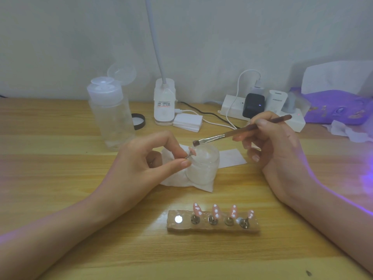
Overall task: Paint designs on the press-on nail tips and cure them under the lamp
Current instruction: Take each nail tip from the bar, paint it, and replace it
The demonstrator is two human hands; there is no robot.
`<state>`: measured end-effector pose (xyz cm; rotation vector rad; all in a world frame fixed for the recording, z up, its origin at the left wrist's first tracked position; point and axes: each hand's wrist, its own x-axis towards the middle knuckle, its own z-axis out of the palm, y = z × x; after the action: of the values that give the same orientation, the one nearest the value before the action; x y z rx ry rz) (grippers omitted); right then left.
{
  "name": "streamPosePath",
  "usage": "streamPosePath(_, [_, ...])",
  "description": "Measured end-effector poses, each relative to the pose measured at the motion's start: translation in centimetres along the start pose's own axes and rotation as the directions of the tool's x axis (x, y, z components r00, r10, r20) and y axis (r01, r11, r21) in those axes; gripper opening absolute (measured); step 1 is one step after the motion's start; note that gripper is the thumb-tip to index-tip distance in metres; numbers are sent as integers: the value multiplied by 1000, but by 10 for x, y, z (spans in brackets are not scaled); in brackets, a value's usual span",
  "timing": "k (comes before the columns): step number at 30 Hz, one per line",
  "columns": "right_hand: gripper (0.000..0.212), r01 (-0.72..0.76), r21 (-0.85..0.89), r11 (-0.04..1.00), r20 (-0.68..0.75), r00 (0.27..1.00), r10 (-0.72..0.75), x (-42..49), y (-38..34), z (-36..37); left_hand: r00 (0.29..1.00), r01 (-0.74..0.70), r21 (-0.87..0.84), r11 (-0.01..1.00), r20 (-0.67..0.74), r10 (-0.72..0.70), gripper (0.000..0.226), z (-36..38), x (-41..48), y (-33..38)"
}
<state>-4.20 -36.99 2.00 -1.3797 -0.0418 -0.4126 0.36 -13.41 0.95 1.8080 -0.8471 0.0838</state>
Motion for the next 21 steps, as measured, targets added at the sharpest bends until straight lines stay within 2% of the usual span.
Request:
streamPosePath(4, [14, -19, -75, 997, -11, 1000, 18, 0, 2, 0, 1000, 5, 2, 1000, -2, -5, 17, 0, -1, -2])
streamPosePath(7, [18, -17, -31, 999, -39, 999, 16, 1, 2, -1, 1000, -3, 2, 1000, 1, 3, 20, 0, -1, -2])
streamPosePath(9, [16, -6, 9, 1000, -13, 1000, 6, 1, 0, 0, 1000, -7, -2, 1000, 1, 7, 23, 0, -1, -2])
streamPosePath(12, [13, -11, -52, 999, 18, 1000, 12, -1, 1, 1, 1000, -22, -6, 1000, -1, 22, 22, 0, -1, -3])
streamPosePath(16, [19, -40, -41, 998, -48, 998, 38, 0, 2, -1, 999, -54, 5, 999, 0, 54, 19, 0, -1, -3])
streamPosePath(18, [13, -27, -9, 1000, -19, 999, 27, 1, 1, -1, 998, -65, 18, 998, 4, 65, 16, 0, -1, -3])
streamPosePath(21, [12, -16, -58, 998, 20, 1000, 17, 0, 1, 1, 997, -72, 53, 996, -13, 73, 12, 0, -1, -3])
